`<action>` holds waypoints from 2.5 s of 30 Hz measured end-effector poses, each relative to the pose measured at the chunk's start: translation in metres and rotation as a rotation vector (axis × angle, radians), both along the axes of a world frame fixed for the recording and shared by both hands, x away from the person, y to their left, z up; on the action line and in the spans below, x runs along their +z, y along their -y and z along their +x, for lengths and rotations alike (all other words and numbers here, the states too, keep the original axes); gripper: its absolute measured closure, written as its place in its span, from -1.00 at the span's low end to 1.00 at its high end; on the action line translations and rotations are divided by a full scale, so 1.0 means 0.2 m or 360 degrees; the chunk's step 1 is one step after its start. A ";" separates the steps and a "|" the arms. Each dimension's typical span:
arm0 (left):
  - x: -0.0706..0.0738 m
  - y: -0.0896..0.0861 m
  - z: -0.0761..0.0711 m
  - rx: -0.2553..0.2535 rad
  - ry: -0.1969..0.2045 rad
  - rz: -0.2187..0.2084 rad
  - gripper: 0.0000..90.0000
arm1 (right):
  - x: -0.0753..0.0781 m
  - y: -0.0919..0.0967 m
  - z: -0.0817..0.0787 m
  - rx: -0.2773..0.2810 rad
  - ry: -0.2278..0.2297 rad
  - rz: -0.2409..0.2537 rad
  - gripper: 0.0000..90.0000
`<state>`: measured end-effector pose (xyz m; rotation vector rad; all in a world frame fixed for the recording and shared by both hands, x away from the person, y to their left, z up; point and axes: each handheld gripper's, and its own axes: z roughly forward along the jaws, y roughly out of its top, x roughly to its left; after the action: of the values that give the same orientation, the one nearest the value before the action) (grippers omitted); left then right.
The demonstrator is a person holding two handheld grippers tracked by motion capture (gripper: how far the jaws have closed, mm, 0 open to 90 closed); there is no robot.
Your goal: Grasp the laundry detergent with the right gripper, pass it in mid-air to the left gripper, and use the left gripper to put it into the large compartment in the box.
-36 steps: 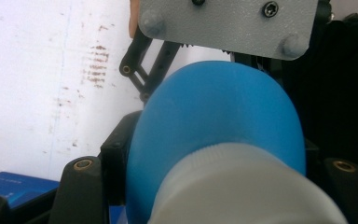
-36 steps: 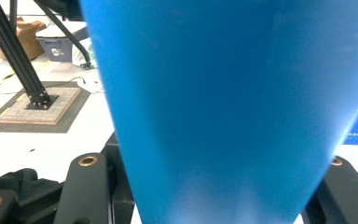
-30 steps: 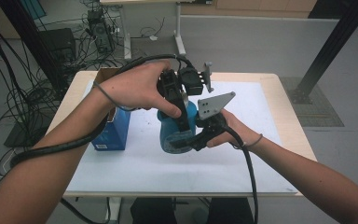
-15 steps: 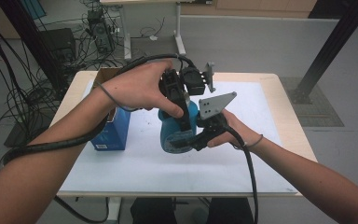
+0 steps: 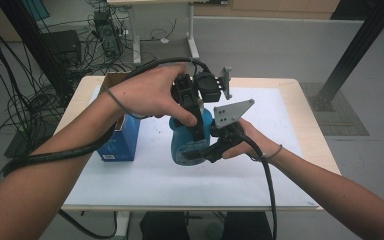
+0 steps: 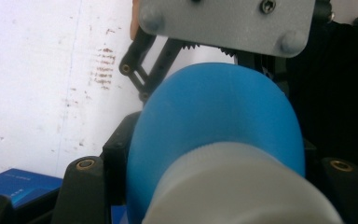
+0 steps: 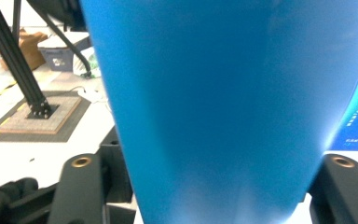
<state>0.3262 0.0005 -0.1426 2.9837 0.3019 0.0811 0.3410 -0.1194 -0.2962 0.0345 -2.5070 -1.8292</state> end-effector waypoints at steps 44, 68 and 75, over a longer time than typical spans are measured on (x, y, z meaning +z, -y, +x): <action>-0.02 0.00 0.02 0.0028 -0.0010 0.0013 -0.13 | -0.08 0.32 0.05 -0.0199 -0.0125 -0.0571 -0.88; 0.00 -0.03 0.01 0.0068 -0.0014 0.0013 -0.13 | -0.16 0.51 0.13 -0.0441 -0.0233 -0.1637 -0.87; 0.01 -0.04 0.01 0.0095 0.0030 0.0005 -0.13 | -0.19 0.51 0.14 -0.0459 -0.0258 -0.1705 -0.87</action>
<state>0.3278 0.0090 -0.1401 2.9751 0.3894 0.1165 0.3684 -0.2222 -0.3347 -0.4890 -3.0831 -0.2888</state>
